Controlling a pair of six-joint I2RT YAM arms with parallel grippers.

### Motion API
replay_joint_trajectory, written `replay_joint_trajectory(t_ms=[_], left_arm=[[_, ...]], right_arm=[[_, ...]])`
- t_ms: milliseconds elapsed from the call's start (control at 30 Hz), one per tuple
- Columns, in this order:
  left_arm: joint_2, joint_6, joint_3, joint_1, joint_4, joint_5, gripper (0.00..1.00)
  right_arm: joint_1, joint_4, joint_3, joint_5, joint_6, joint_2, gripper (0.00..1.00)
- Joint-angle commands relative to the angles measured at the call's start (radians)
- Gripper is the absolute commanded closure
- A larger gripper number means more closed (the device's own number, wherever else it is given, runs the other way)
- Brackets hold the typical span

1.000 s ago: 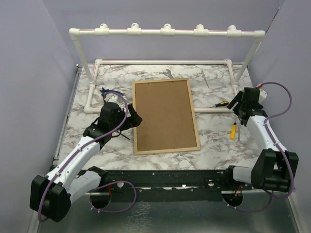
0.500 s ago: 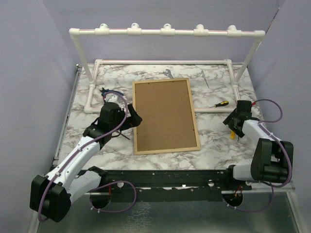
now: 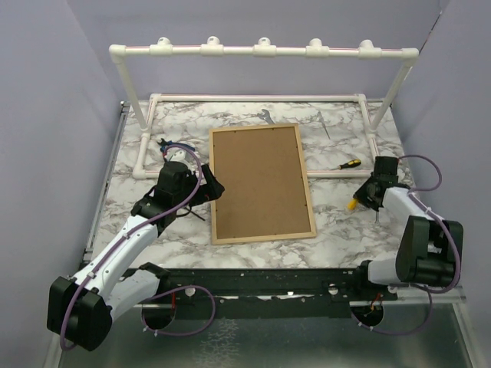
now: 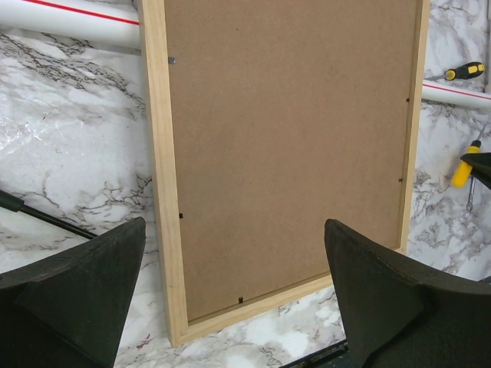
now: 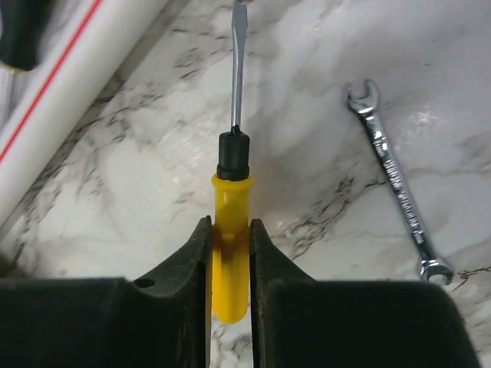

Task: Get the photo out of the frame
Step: Pick up the screwdriver from the center of the board.

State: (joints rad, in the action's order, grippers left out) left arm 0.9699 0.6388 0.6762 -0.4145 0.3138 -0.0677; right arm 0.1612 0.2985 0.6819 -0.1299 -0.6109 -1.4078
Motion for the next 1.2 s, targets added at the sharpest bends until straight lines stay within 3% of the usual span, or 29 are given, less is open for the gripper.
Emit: replay_joint_trajectory(t_ms=[0,167,333,467,567,733,967,1167], left_arm=[[-0.014,0.007,-0.002,0.000,-0.006,-0.023,0.01],[0.001,0.016,0.017,0.000,-0.024,-0.104,0.01],[0.046,0.078,0.025,0.000,-0.161,-0.328,0.01],[0.090,0.208,0.019,-0.007,-0.386,-0.489,0.01],[0.106,0.263,0.046,-0.034,-0.490,-0.532,0.01],[0.109,0.258,0.092,-0.111,-0.504,-0.503,0.07],[0.124,0.310,0.060,-0.199,-0.555,-0.470,0.24],[0.135,0.333,0.056,-0.233,-0.570,-0.451,0.30]], right_arm=[[0.004,0.045,0.045,0.240,0.101,0.138,0.99],[-0.013,0.066,0.067,0.608,0.139,0.250,0.99],[-0.105,-0.062,0.039,0.973,0.124,0.342,0.99],[-0.306,-0.105,0.068,1.026,0.167,0.335,0.99],[-0.400,-0.174,0.063,1.069,0.162,0.321,0.99],[-0.495,-0.262,0.056,1.122,0.147,0.309,0.99],[-0.575,-0.256,0.086,1.163,0.188,0.286,0.99],[-0.608,-0.241,0.104,1.159,0.210,0.282,0.99]])
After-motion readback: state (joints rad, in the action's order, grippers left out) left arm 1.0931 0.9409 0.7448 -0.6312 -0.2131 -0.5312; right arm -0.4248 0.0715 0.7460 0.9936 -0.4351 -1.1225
